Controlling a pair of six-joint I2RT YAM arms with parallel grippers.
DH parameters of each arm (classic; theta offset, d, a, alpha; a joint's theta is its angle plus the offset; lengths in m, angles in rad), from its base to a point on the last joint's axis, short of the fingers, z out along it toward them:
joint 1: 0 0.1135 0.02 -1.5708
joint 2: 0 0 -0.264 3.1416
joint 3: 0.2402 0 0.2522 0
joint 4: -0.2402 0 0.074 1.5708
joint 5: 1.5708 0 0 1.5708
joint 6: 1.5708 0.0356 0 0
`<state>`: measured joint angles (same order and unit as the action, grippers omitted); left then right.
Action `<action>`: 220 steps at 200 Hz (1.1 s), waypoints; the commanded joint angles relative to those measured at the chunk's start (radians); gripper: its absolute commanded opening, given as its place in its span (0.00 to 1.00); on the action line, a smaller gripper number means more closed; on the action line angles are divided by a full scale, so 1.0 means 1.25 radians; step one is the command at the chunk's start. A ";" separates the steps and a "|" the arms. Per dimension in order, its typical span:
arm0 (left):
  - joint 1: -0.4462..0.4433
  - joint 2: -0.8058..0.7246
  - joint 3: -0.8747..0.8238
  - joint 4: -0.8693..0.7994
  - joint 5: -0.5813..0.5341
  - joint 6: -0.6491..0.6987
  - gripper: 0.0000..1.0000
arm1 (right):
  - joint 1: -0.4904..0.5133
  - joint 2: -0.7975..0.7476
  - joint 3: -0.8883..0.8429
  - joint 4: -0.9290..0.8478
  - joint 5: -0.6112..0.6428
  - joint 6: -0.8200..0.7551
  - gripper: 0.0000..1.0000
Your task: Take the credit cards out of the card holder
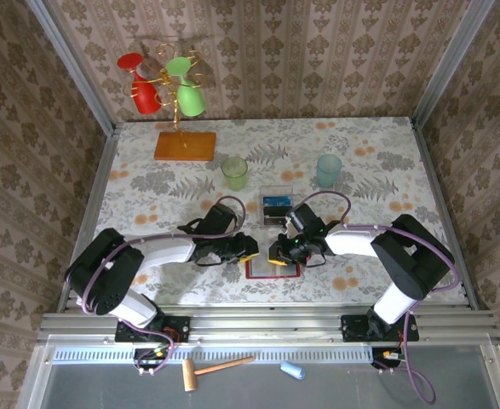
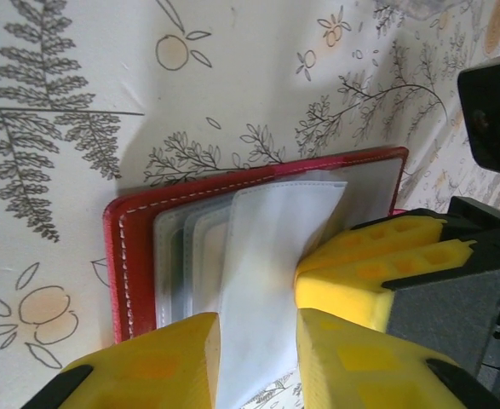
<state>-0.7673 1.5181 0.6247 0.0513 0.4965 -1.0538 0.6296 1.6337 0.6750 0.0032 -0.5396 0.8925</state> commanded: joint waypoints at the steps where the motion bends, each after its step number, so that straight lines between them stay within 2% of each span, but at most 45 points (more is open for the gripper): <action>1: -0.009 0.017 0.019 0.005 -0.008 -0.008 0.31 | -0.006 0.000 -0.022 -0.015 0.005 -0.009 0.13; 109: -0.017 0.038 0.036 -0.032 -0.018 0.002 0.33 | -0.011 0.002 -0.030 -0.009 0.003 -0.009 0.10; 220: -0.039 0.072 0.045 0.009 0.009 -0.015 0.33 | -0.013 0.005 -0.043 0.015 0.000 0.002 0.09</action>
<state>-0.8047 1.5887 0.6746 0.0528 0.4942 -1.0550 0.6201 1.6337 0.6529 0.0349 -0.5549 0.8932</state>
